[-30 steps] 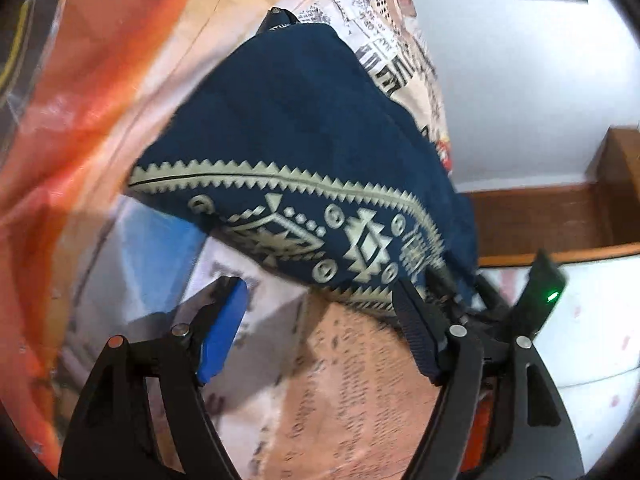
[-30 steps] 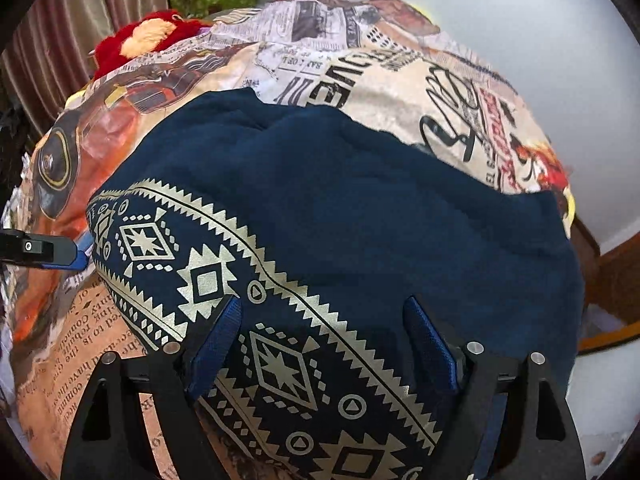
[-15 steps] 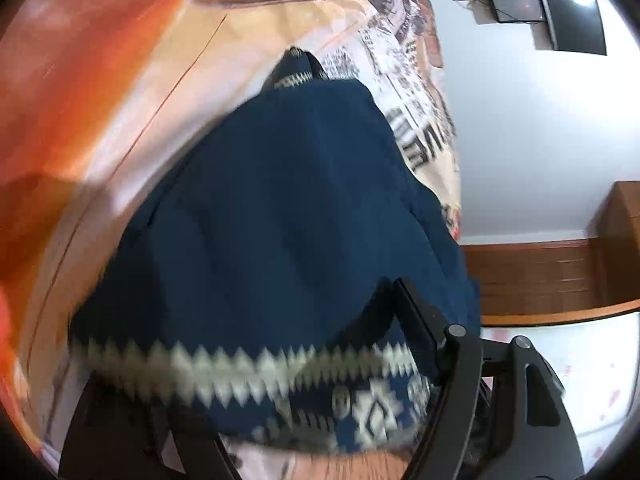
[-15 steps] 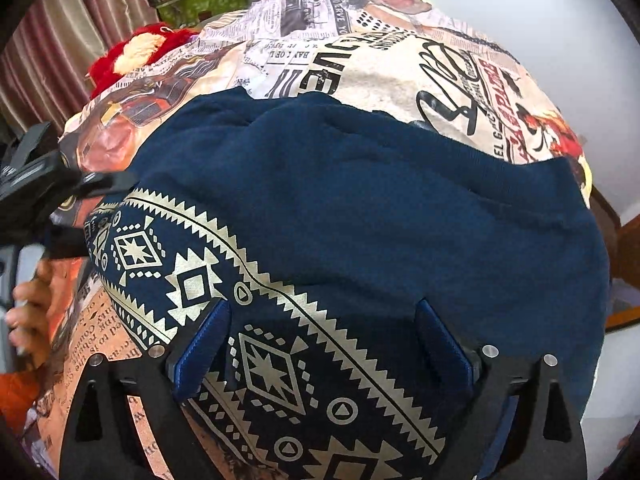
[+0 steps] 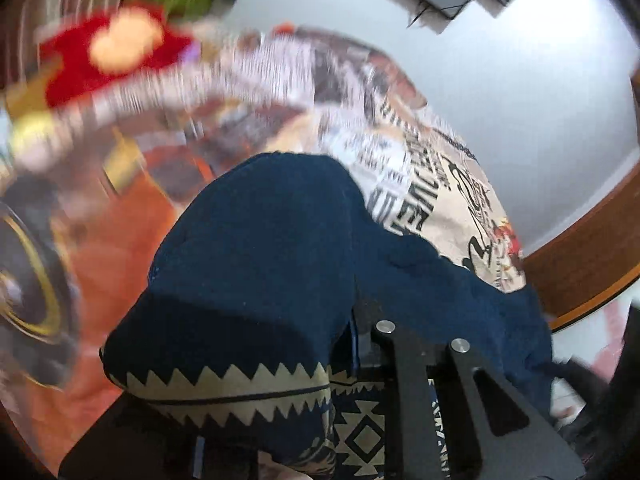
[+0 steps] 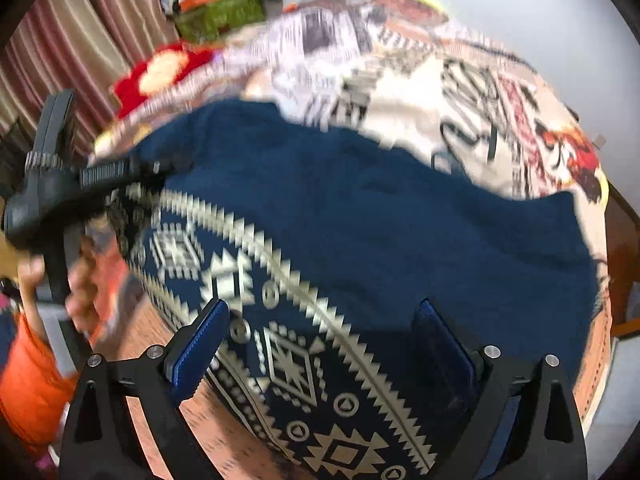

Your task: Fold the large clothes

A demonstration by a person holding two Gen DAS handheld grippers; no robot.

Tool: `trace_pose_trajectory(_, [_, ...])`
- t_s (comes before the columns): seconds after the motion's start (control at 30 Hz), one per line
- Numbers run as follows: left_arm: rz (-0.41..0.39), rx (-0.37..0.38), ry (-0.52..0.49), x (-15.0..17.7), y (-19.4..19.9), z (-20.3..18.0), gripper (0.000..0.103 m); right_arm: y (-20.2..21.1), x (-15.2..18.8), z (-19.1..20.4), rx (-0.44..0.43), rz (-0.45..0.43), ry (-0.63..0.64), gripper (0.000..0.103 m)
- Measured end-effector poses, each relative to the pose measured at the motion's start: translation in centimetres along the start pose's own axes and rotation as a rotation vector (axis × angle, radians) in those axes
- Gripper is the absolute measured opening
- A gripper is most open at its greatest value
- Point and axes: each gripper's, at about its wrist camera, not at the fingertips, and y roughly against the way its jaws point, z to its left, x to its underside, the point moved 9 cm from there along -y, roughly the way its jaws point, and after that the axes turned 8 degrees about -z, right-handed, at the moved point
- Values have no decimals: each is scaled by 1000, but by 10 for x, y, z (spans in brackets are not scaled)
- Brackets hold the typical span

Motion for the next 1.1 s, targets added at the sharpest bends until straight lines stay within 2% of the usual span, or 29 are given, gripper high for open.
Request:
trace_pose_trajectory(0.1, [-62, -55, -103, -8, 22, -1, 20, -8, -14, 10, -14, -14, -31, 95])
trace_pose_trajectory(0.17, [-84, -95, -178, -10, 30, -3, 20, -25, -13, 23, -32, 24, -38, 95])
trace_pose_trajectory(0.23, [-85, -106, -212, -11, 34, -4, 20, -46, -3, 41, -79, 86, -40, 95])
trace_pose_trajectory(0.33, [-74, -75, -224, -13, 38, -10, 20, -71, 11, 59, -95, 137, -21, 97])
trace_pose_trajectory(0.43, [-71, -37, -240, -15, 37, -30, 20, -79, 13, 65, -100, 153, 9, 101])
trace_pose_trajectory(0.53, [-76, 1, -285, -20, 38, -56, 20, -76, 12, 59, -121, 180, -13, 101])
trace_pose_trajectory(0.63, [-84, 37, -310, -25, 42, -83, 20, -60, 11, 44, -142, 171, -60, 100])
trace_pose_trajectory(0.73, [-94, 65, -344, -26, 46, -110, 20, -29, 16, 21, -142, 120, -83, 100])
trace_pose_trajectory(0.97, [-93, 150, -493, 3, 48, -196, 20, 57, 39, -54, 27, -21, -96, 100])
trace_pose_trajectory(1.1, [-6, 255, -524, 41, 40, -239, 20, 102, 58, -97, 114, -87, -171, 100])
